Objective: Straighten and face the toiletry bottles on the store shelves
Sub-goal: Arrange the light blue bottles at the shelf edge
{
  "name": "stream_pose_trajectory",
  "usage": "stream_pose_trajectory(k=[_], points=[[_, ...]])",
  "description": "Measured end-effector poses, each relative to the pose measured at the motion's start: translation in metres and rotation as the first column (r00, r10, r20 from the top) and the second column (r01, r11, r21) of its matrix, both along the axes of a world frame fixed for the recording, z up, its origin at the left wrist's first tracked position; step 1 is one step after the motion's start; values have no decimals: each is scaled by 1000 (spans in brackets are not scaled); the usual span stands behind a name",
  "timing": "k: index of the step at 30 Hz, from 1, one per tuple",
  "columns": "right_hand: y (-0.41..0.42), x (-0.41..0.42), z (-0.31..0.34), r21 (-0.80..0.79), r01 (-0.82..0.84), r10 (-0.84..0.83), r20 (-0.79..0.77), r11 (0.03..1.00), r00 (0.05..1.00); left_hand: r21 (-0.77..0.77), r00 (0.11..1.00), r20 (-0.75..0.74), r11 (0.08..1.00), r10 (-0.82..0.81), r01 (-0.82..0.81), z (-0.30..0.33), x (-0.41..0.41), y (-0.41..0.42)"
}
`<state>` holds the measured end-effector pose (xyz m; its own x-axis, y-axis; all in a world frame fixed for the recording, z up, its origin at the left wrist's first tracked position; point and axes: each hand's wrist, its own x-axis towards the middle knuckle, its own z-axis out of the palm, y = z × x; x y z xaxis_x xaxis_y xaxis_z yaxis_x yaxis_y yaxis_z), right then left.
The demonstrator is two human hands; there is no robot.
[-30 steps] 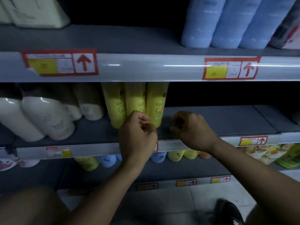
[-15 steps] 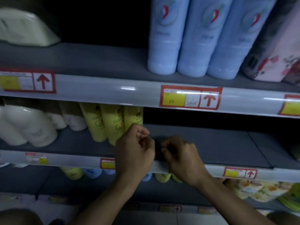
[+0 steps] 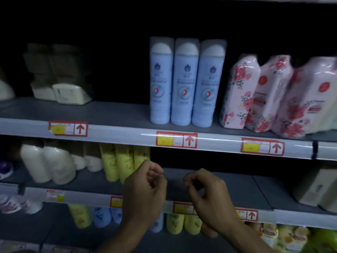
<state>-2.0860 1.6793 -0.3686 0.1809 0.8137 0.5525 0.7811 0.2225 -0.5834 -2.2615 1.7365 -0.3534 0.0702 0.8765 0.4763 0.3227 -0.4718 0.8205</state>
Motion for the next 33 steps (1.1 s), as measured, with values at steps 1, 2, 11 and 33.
stream_pose_trajectory(k=[1, 2, 11, 33], points=[[-1, -2, 9, 35, 2, -1, -24, 999, 1000, 40, 1000, 6, 999, -10, 10, 8, -4, 0], [-2, -3, 17, 70, 8, -4, -51, 997, 999, 80, 1000, 9, 997, -21, 20, 17, -7, 2], [18, 8, 79, 396, 172, -158, -67, 902, 985, 323, 989, 150, 945, -10, -39, 81, -7, 44], [80, 8, 159, 151, 445, -407, -229, 883, 884, 113, 990, 5, 983, -144, 142, 144, 17, 134]])
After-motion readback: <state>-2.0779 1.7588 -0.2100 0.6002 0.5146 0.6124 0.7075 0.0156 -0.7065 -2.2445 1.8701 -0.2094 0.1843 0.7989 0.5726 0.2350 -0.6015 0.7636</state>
